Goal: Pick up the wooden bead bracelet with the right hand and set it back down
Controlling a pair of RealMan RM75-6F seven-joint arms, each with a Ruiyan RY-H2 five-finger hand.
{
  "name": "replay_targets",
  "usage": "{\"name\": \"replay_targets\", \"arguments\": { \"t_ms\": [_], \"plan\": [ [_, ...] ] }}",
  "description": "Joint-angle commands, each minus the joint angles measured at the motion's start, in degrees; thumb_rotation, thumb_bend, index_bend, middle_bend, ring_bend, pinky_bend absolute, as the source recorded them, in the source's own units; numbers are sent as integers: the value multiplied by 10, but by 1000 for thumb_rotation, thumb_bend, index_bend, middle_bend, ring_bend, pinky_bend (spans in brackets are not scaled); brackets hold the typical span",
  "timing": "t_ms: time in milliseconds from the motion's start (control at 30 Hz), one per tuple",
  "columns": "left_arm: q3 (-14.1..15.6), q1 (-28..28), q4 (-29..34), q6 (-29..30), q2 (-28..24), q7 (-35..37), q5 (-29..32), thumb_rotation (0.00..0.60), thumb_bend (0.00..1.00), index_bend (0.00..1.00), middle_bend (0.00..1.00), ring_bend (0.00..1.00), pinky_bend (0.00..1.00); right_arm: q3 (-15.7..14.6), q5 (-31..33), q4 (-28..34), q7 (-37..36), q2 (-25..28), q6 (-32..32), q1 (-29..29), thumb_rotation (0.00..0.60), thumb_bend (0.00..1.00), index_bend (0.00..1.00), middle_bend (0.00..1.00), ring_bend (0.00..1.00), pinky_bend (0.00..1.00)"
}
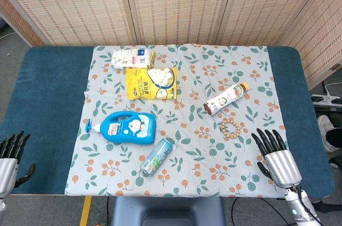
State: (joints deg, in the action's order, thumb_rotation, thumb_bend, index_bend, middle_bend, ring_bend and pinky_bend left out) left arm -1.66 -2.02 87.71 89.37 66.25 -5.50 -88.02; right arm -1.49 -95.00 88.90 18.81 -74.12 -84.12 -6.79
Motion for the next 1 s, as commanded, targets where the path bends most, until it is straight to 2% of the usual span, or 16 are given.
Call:
{"name": "replay_targets", "arguments": {
  "t_ms": [33, 167, 267, 433, 533, 600, 700, 767, 900, 1000],
  "plan": [
    [2, -1, -1, -2, 0, 2, -2, 600, 362, 0, 0, 0, 117, 5, 14, -1, 12, -7, 5, 2, 600, 205, 0, 0, 0, 0],
    [2, -1, -1, 2, 0, 8, -7, 600, 361, 0, 0, 0, 117, 12, 31, -4, 13, -12, 20, -3, 600, 206, 0, 0, 0, 0],
    [1, -1, -1, -2, -1, 10, -2, 600, 362, 0, 0, 0, 117, 32, 57, -31, 14, -36, 36, -14, 600, 208, 0, 0, 0, 0],
    [0, -3, 4, -10, -5, 13, 5, 600, 363, 0, 0, 0, 120, 52, 83, -77, 26, -72, 103, -59, 600, 215, 0, 4, 0, 0],
    [1, -7, 0, -7, -3, 17, -7, 600, 362, 0, 0, 0, 120, 68, 91, -97, 60, -100, 115, -81, 600, 227, 9, 61, 0, 0],
    [2, -8, -4, -6, -1, 20, -13, 600, 361, 0, 0, 0, 121, 74, 93, -118, 55, -123, 129, -97, 600, 258, 82, 162, 0, 0],
    [3, -7, -4, -7, 0, 17, -10, 600, 359, 0, 0, 0, 121, 78, 102, -155, 64, -148, 166, -124, 600, 277, 187, 244, 0, 0],
    [3, -7, -2, -8, -1, 15, -7, 600, 358, 0, 0, 0, 120, 81, 119, -177, 75, -161, 198, -138, 600, 277, 230, 278, 0, 0],
    [3, -7, -3, -6, -1, 16, -10, 600, 357, 0, 0, 0, 121, 83, 131, -185, 78, -166, 216, -146, 600, 277, 250, 296, 0, 0],
    [2, -7, -13, -2, 4, 21, -13, 600, 357, 0, 0, 0, 120, 88, 138, -215, 77, -182, 236, -166, 600, 277, 296, 337, 0, 0]
  ]
}}
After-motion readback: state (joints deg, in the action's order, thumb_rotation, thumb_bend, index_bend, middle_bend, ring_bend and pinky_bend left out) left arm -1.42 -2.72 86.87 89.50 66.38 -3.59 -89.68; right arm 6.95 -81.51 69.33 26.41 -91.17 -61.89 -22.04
